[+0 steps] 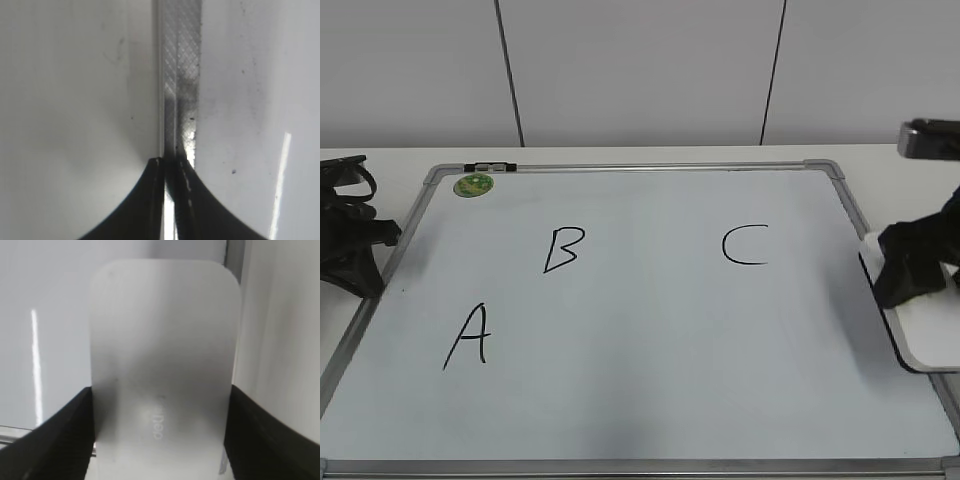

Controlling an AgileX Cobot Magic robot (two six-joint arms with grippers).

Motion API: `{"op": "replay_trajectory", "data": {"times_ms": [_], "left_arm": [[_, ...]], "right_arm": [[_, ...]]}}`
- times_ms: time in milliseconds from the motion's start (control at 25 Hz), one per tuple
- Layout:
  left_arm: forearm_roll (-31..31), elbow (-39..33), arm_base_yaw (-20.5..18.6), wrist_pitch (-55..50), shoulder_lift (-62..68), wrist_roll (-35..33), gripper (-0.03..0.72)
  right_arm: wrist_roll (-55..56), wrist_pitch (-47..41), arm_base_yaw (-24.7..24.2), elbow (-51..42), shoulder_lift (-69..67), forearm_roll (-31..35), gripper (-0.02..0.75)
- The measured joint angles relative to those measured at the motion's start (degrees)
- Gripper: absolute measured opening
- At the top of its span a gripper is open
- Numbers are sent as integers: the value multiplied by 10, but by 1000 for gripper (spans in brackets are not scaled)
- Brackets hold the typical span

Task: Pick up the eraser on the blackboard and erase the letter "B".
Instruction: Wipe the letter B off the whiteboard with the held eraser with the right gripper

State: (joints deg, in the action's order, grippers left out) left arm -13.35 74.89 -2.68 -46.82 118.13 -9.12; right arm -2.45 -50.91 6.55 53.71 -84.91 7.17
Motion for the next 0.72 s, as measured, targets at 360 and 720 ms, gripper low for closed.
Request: {"op": "replay_trajectory", "data": {"times_ms": [360, 720], "left_arm": [[0, 0, 0, 0, 0, 0, 8], [0, 0, 0, -1, 0, 0, 8]], "right_arm": [[-18, -58, 94, 140, -3, 26, 547], [-20, -132, 189, 311, -114, 23, 547]]}}
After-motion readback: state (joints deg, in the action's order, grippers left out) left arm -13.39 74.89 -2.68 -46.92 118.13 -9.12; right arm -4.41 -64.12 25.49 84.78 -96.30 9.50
